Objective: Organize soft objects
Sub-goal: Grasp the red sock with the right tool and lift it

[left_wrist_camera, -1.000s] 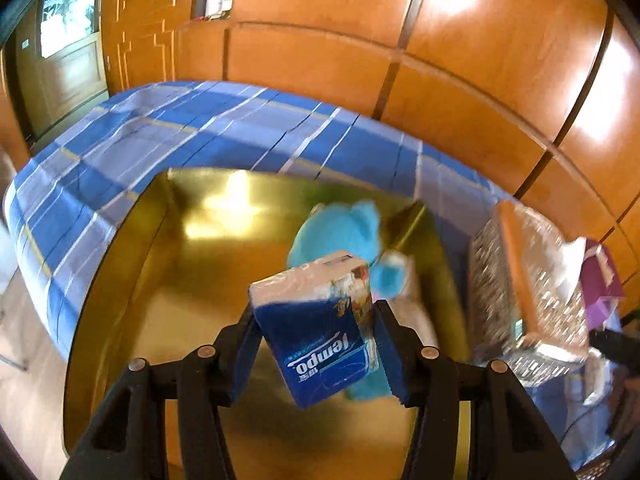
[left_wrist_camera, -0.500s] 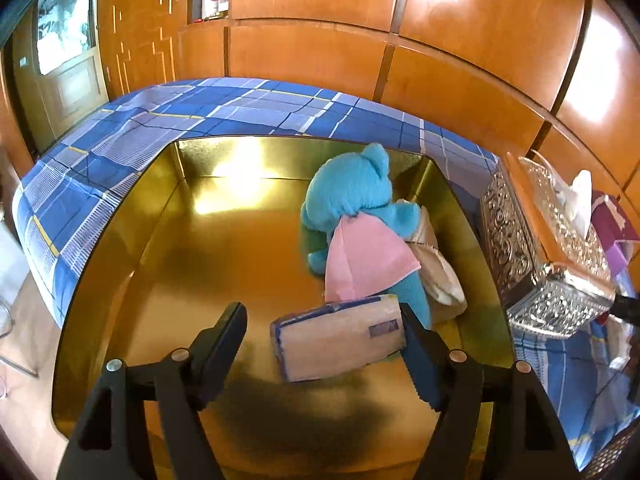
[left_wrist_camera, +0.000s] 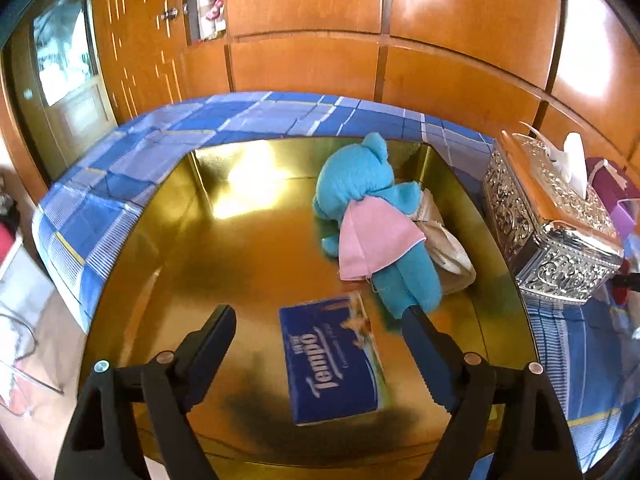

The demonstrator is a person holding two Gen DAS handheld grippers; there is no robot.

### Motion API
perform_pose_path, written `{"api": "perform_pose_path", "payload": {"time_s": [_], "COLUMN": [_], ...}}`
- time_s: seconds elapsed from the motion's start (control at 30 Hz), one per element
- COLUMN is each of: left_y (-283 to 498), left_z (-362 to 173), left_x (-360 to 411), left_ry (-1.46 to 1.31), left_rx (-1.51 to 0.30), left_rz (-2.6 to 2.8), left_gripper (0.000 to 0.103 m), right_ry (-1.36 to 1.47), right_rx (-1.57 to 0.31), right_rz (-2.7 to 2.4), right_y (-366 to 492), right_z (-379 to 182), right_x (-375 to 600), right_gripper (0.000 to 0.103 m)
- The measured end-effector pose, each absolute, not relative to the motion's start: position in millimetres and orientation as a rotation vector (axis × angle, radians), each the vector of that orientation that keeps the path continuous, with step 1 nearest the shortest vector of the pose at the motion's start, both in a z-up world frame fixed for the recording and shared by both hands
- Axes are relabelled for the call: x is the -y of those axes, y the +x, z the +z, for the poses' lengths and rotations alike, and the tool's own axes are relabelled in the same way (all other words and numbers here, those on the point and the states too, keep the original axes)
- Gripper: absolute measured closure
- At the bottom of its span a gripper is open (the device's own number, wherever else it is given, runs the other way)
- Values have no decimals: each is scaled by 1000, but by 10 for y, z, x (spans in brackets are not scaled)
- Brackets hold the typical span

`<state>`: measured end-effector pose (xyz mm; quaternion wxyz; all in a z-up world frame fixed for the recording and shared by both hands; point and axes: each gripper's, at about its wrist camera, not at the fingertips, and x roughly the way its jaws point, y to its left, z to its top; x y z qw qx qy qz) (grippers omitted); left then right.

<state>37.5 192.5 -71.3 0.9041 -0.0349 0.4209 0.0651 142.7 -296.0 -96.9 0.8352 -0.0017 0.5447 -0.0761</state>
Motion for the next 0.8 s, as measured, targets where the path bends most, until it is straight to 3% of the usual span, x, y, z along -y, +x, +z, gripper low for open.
{"api": "perform_pose_path", "payload": {"time_s": [0.43, 0.8], "left_y": [291, 286], "left_z": [-605, -625], "left_x": [-1898, -1933], "left_ry": [-88, -119], "left_rx": [-828, -834], "left_rz": [101, 85], "left_gripper": [13, 12], "right_ry": [118, 181], "right_rx": [-1135, -990], "right_rz": [-43, -50], "right_y": [982, 903], "right_z": [-872, -272], "right_x": [2737, 2764], "right_gripper": [82, 83]}}
